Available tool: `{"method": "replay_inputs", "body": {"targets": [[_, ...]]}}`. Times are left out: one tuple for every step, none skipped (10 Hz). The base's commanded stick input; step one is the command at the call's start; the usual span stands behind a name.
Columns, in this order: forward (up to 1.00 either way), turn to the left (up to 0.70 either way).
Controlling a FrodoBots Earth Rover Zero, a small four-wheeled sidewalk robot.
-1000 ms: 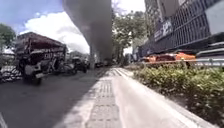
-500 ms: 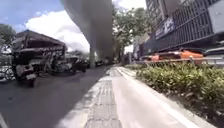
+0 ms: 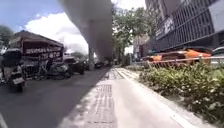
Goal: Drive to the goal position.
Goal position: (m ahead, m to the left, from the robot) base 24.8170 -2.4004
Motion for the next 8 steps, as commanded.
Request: {"method": "replay_inputs", "body": {"targets": [[0.7, 0.0], [0.7, 0.0], [0.7, 0.0], [0.7, 0.0], [0.7, 0.0], [0.7, 0.0], [0.7, 0.0], [0.7, -0.06]]}}
